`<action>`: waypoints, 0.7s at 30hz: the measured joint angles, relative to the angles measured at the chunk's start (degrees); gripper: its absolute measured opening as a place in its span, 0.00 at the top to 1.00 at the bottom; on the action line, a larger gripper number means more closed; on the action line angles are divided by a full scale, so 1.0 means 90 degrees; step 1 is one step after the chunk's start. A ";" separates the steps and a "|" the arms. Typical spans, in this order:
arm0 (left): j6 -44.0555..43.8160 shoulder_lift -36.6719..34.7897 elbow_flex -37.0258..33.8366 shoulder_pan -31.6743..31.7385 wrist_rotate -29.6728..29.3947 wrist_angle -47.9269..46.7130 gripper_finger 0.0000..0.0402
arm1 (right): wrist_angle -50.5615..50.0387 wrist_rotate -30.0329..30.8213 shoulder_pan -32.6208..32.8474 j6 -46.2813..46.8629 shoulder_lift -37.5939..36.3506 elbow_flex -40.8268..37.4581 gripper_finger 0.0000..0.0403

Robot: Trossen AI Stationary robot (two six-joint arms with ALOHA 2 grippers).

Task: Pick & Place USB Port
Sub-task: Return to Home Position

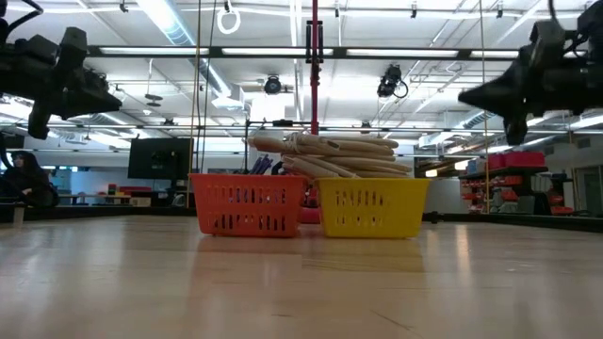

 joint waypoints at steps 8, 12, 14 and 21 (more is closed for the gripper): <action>0.0082 0.0000 -0.0008 0.0119 0.1054 0.0578 0.89 | -0.0425 -0.0110 -0.0003 -0.0443 0.0115 0.0002 0.97; 0.1001 0.0000 -0.0010 0.0117 0.1889 0.0545 0.89 | -0.0457 -0.0267 -0.0003 -0.1100 0.0199 0.0002 0.93; 0.1481 0.0002 -0.0010 0.0117 0.2099 0.0544 0.89 | -0.0459 -0.0287 -0.0001 -0.1465 0.0231 0.0002 0.92; 0.2438 0.0002 -0.0008 0.0117 0.2245 0.0576 0.89 | -0.0457 -0.0278 -0.0001 -0.1724 0.0253 0.0004 0.92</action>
